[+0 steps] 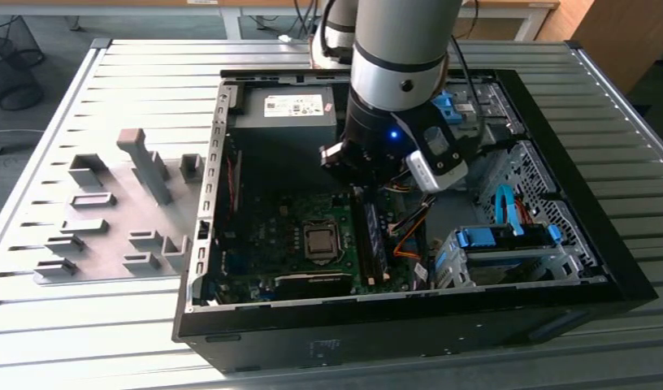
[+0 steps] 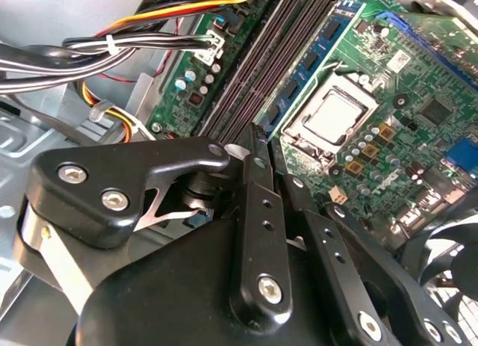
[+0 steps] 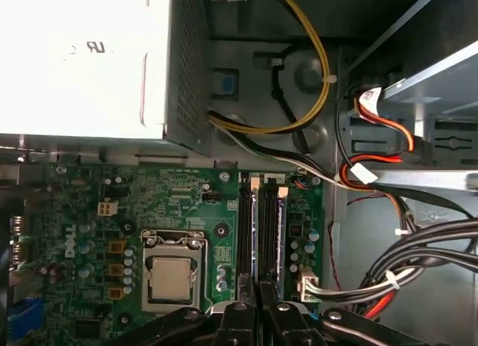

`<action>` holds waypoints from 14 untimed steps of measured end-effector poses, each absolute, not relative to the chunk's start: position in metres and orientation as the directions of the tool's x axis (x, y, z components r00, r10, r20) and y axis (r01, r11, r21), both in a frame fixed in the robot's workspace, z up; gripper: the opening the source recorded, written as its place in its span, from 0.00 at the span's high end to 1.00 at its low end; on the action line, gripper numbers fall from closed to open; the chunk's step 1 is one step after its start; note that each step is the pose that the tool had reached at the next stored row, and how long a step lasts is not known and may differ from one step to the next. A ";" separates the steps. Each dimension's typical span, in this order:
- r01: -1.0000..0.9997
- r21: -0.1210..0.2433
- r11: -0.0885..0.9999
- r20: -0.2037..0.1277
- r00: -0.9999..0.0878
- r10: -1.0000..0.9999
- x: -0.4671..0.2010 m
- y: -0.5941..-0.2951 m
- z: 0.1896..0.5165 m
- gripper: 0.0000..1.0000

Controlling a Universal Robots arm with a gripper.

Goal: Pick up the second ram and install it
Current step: 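Insert the second ram into the second slot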

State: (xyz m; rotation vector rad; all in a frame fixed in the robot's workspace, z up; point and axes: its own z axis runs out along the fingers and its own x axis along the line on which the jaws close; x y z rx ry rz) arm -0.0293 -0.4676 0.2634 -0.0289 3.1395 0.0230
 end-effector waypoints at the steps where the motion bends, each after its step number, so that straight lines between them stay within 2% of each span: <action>1: -0.018 0.015 1.000 -0.002 -1.000 -0.018 -0.029 -0.468 0.262 0.86; 14: -0.018 0.020 1.000 -0.002 -1.000 -0.018 -0.029 -0.468 0.253 0.86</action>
